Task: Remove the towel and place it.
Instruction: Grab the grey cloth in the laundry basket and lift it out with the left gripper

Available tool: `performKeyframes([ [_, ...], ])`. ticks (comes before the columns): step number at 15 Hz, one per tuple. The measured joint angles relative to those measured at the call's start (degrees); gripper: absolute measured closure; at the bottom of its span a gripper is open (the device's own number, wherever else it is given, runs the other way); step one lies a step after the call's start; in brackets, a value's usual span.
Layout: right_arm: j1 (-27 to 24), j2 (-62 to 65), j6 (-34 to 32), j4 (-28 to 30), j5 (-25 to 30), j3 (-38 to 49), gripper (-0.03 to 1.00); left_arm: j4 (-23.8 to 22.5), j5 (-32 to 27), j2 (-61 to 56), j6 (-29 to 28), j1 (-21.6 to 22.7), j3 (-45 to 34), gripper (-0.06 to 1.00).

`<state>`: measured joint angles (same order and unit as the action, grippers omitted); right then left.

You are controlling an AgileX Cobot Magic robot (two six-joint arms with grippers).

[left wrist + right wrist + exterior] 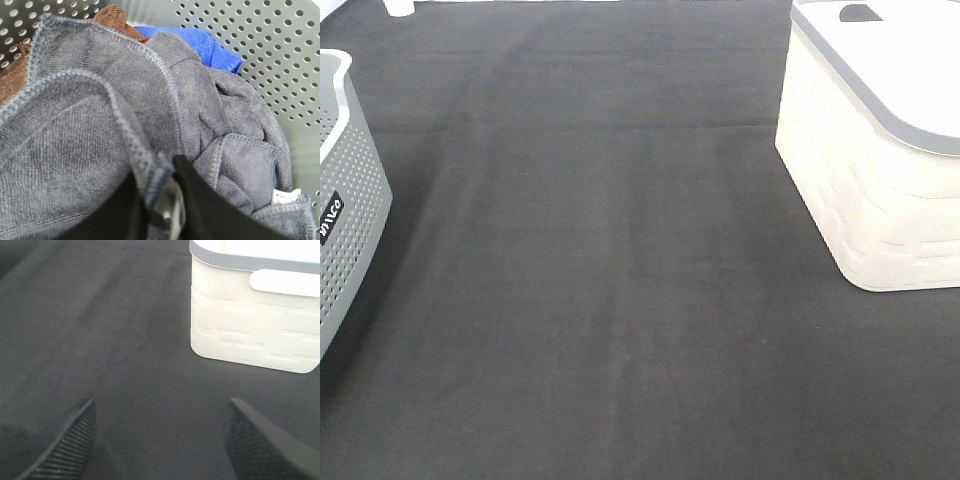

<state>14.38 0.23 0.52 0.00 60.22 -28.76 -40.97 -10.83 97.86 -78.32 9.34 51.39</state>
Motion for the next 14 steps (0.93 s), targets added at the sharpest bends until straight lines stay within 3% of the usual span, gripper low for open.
performKeyframes([
  [3, 0.0, 0.0, 0.0, 0.0, 0.0, 0.0, 0.26, 0.3, -1.9, 0.0, -0.1, 0.0, 0.0, 0.63],
  [14, 0.0, 0.0, 0.0, 0.0, 0.0, 0.0, 0.26, 0.6, -4.1, -2.1, -0.3, 0.1, 0.0, 0.62],
])
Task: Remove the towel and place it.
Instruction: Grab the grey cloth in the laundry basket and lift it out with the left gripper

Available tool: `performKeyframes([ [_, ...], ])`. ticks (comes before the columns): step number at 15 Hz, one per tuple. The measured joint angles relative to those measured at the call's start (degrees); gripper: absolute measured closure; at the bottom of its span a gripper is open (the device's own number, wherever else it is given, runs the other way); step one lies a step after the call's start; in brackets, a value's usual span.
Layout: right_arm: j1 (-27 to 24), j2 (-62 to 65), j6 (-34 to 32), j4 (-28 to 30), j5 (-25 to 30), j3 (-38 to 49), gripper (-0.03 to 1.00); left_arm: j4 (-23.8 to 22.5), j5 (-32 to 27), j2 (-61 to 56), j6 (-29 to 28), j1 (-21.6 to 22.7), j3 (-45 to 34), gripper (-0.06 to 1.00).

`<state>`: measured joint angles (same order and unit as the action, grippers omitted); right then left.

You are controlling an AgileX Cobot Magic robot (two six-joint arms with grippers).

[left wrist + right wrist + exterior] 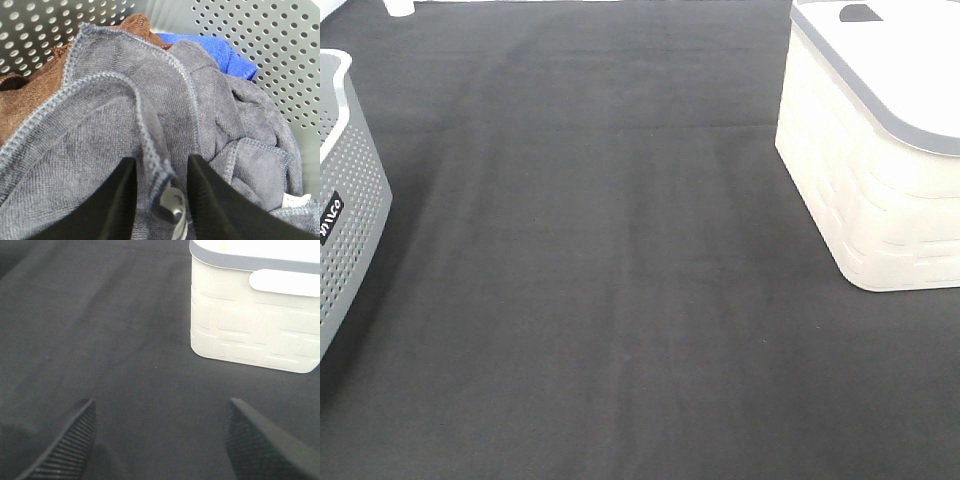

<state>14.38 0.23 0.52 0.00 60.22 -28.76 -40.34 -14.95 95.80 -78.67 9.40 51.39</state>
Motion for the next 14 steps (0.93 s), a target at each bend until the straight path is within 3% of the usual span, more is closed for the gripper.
performKeyframes([
  [14, 0.0, 0.0, 0.0, 0.0, 0.0, 0.0, 0.26, -3.2, -0.2, -0.9, -1.4, 0.1, 0.7, 0.62],
])
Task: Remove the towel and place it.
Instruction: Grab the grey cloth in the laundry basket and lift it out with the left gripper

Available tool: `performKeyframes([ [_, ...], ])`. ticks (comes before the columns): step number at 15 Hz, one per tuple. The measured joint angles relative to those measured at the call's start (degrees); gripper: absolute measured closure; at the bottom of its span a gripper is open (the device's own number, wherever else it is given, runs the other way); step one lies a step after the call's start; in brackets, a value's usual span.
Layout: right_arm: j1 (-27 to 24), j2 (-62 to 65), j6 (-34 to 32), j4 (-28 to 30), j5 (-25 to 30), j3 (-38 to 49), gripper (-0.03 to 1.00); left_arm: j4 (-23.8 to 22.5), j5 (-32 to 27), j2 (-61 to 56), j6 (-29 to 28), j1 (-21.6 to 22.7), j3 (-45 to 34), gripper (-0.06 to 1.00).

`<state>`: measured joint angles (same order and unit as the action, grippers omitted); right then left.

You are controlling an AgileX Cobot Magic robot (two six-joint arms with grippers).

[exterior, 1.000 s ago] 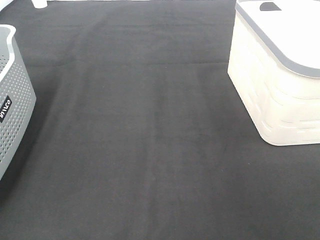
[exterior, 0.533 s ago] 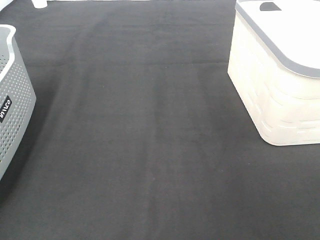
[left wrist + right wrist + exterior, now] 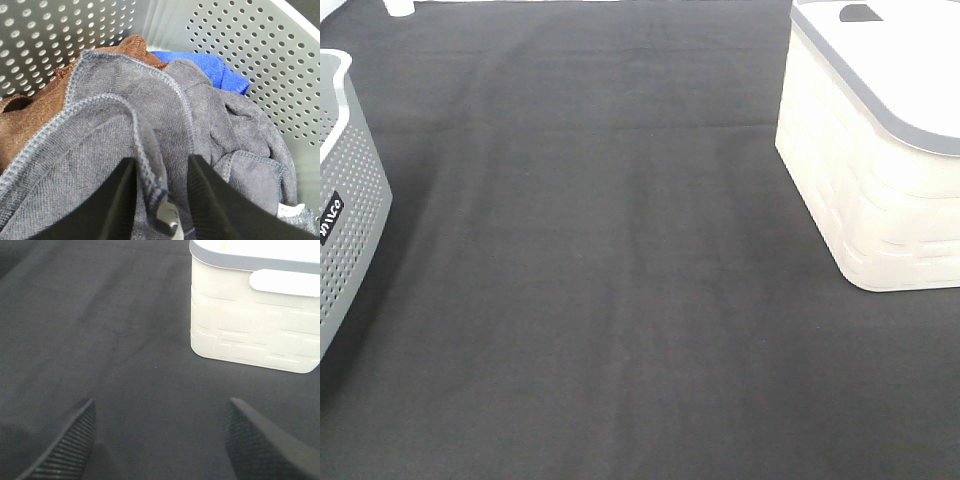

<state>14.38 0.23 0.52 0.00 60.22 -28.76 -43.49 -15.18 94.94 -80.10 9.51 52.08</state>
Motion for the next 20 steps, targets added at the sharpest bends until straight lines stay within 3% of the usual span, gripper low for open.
performKeyframes([
  [2, 0.0, 0.0, 0.0, 0.0, 0.0, 0.0, 0.26, 0.0, 0.0, 0.1, -0.7, 0.0, 0.0, 0.62],
  [4, 0.0, 0.0, 0.0, 0.0, 0.0, 0.0, 0.26, 0.0, 0.0, 0.1, -3.3, 0.0, 0.0, 0.68],
  [7, 0.0, 0.0, 0.0, 0.0, 0.0, 0.0, 0.26, -0.6, 0.0, 1.3, -5.4, 0.0, 0.0, 0.94],
  [11, 0.0, 0.0, 0.0, 0.0, 0.0, 0.0, 0.26, -1.2, 0.9, 0.7, -5.6, 0.0, 0.0, 0.94],
  [16, 0.0, 0.0, 0.0, 0.0, 0.0, 0.0, 0.26, -3.2, 16.4, -12.7, -1.9, 0.0, 0.0, 0.94],
  [20, 0.0, 0.0, 0.0, 0.0, 0.0, 0.0, 0.26, -5.1, 19.7, -23.1, 0.4, -0.4, 1.9, 0.94],
])
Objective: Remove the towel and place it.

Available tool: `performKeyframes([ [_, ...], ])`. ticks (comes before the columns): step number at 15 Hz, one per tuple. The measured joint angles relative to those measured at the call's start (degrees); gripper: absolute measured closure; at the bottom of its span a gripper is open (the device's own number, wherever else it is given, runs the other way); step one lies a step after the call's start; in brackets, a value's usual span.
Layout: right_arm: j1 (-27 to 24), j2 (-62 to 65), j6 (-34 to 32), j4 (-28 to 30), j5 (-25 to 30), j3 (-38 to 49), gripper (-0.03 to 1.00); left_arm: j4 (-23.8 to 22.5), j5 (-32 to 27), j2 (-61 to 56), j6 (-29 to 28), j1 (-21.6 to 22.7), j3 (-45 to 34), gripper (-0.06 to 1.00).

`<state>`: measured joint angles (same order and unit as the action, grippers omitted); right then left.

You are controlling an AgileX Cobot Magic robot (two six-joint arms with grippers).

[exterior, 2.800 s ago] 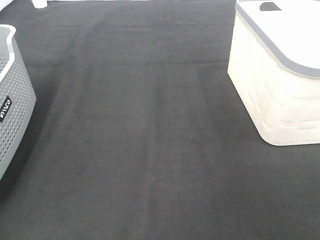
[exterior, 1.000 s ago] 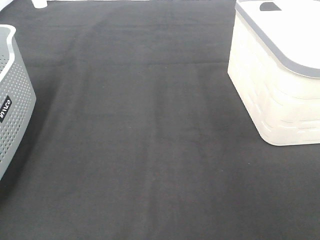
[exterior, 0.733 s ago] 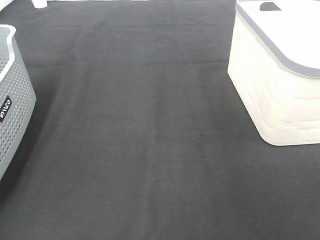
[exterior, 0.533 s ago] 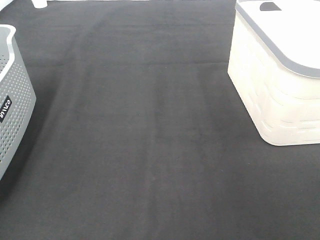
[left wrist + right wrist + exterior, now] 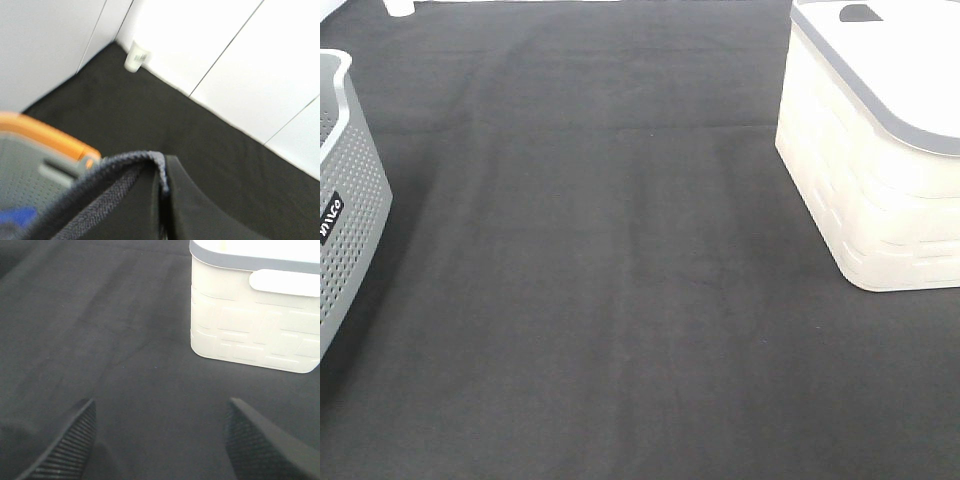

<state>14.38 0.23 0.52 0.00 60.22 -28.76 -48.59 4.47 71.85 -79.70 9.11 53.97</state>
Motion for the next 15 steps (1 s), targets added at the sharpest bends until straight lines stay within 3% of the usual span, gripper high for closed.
performKeyframes([
  [2, 0.0, 0.0, 0.0, 0.0, 0.0, 0.0, 0.26, -2.9, -0.5, -4.5, 1.9, -3.0, 4.0, 0.94],
  [7, 0.0, 0.0, 0.0, 0.0, 0.0, 0.0, 0.26, -3.7, -4.9, -6.4, 5.8, -12.4, 18.9, 0.94],
  [11, 0.0, 0.0, 0.0, 0.0, 0.0, 0.0, 0.26, -3.7, -12.9, 0.7, 12.5, -23.9, 36.9, 0.94],
  [15, 0.0, 0.0, 0.1, 0.0, -0.1, 0.0, 0.26, -3.2, -19.2, 9.7, 19.9, -35.1, 48.8, 0.94],
])
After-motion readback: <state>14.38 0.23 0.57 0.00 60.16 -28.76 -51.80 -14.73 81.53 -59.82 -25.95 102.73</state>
